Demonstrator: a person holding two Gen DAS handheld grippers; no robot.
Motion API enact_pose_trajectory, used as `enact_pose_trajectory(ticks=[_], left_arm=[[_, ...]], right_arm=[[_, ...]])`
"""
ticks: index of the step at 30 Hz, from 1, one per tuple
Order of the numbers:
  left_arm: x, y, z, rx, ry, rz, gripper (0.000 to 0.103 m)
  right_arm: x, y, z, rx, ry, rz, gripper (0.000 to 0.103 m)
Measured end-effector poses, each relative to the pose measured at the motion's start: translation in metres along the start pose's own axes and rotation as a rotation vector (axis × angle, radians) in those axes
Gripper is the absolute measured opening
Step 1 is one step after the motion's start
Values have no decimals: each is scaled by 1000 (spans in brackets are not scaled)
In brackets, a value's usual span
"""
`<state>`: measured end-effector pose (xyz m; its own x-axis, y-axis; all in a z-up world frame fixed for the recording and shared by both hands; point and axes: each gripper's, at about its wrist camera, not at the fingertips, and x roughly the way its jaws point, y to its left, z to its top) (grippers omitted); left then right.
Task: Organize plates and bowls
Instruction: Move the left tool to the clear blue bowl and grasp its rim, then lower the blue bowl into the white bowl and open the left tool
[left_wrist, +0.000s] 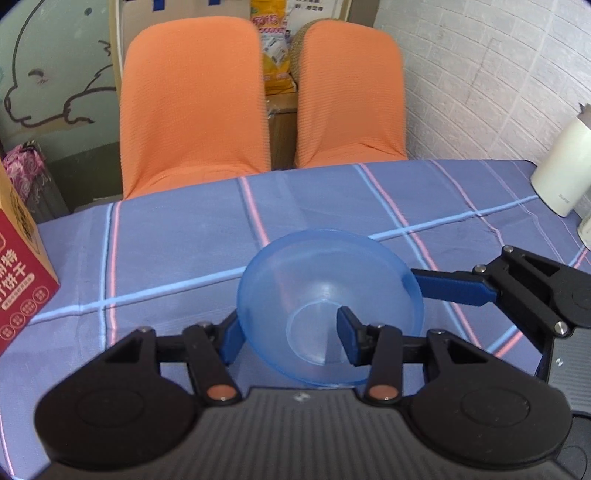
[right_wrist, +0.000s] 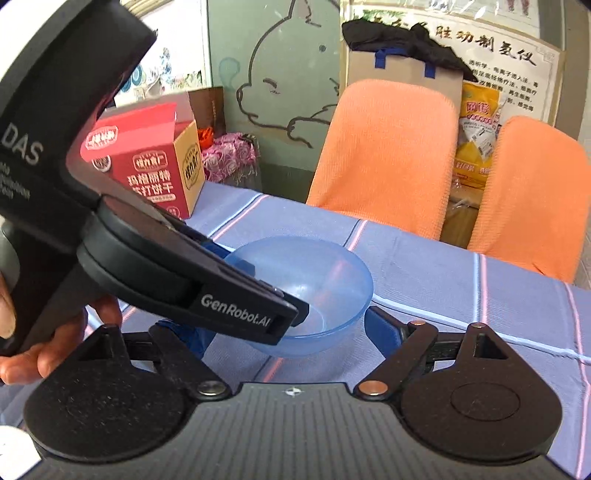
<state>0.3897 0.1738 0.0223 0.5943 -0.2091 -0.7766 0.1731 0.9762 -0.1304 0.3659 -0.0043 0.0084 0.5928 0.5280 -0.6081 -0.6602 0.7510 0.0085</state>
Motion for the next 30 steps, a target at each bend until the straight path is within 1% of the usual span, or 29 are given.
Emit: enact_pose_trajectory(ticks=[2, 6, 10, 12, 16, 19, 22, 26, 29, 30], left_arm=[[-8, -16, -2, 15, -12, -11, 45], [-28, -54, -10, 46, -35, -74, 45], [-50, -110, -29, 109, -55, -125, 45], [-61, -141, -42, 142, -62, -152, 46], [-71, -195, -72, 180, -43, -202, 47], [-67, -222, -92, 188, -10, -217, 48], [-53, -237, -107, 190, 33, -214, 48], [-44, -243, -112, 206, 39, -196, 49], [-38, -237, -111, 200, 61, -199, 55], [-37, -237, -110, 205, 57, -191, 63]], right_arm=[[-14, -3, -2, -8, -13, -21, 74], [-51, -15, -13, -3, -34, -49, 74], [-100, -26, -36, 3, -43, -92, 73], [-125, -29, -51, -8, -44, -128, 73], [-164, -31, -78, -24, -31, -192, 76], [-183, -31, -98, -35, -19, -222, 76], [-190, -36, -114, -36, -4, -223, 76], [-188, -46, -128, -7, 16, -199, 76], [-181, -57, -130, 24, 28, -185, 74], [-179, -59, -130, 40, 32, -177, 74]])
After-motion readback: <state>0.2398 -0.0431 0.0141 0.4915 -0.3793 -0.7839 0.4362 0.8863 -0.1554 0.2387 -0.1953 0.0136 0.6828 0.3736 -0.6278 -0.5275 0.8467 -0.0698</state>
